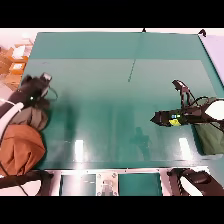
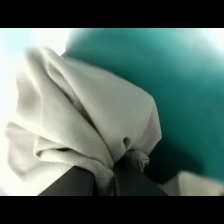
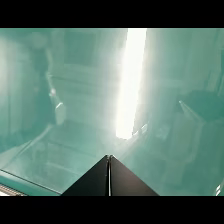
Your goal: Fold the shirts.
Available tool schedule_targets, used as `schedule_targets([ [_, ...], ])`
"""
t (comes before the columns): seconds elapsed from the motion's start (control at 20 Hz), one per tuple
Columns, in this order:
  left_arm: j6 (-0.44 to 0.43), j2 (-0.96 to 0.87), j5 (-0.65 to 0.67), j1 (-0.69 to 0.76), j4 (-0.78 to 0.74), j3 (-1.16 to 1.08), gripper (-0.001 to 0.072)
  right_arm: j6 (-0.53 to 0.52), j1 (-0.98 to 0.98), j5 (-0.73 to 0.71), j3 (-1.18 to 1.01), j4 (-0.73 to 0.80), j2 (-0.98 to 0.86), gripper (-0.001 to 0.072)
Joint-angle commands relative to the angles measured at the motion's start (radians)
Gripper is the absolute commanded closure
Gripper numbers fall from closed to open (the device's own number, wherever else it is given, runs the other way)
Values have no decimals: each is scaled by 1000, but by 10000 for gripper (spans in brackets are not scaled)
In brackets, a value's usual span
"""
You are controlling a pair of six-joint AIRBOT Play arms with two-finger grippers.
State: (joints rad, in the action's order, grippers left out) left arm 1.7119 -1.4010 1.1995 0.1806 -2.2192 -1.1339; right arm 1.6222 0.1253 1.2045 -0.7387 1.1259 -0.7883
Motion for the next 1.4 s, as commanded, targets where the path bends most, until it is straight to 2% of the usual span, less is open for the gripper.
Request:
schedule_targets([
  [0.0,-72,61,108,115,137,-302,682,0,0,0,0,0,1,691],
  [0.2,-72,85,95,296,425,-633,682,0,0,-1,0,0,1,691],
  [0.4,-72,45,-76,416,724,-631,681,0,0,-1,0,0,1,691],
  [0.6,-129,-127,-143,491,923,-586,677,0,0,-1,0,0,1,691],
  [0.7,-150,-216,-122,502,1032,-586,106,0,0,0,0,0,1,691],
  [0.75,-153,-233,-100,492,1068,-586,86,0,-1,0,-1,0,1,673],
  [0.85,-187,-232,-33,443,1075,-604,87,0,-20,0,-8,0,1,488],
  [1.0,-203,-214,115,285,1074,-685,86,0,-60,14,-16,0,1,242],
  [1.05,-202,-201,145,221,1075,-690,86,2,-58,19,-2,-6,1,205],
  [1.15,-203,-193,208,103,1075,-687,86,1,-25,-15,84,-146,1,205],
  [1.25,-203,-193,241,10,1075,-669,86,0,69,-206,214,-307,-4,226],
  [1.35,-208,-193,225,-53,1075,-641,86,0,179,-365,270,-390,-77,232],
])
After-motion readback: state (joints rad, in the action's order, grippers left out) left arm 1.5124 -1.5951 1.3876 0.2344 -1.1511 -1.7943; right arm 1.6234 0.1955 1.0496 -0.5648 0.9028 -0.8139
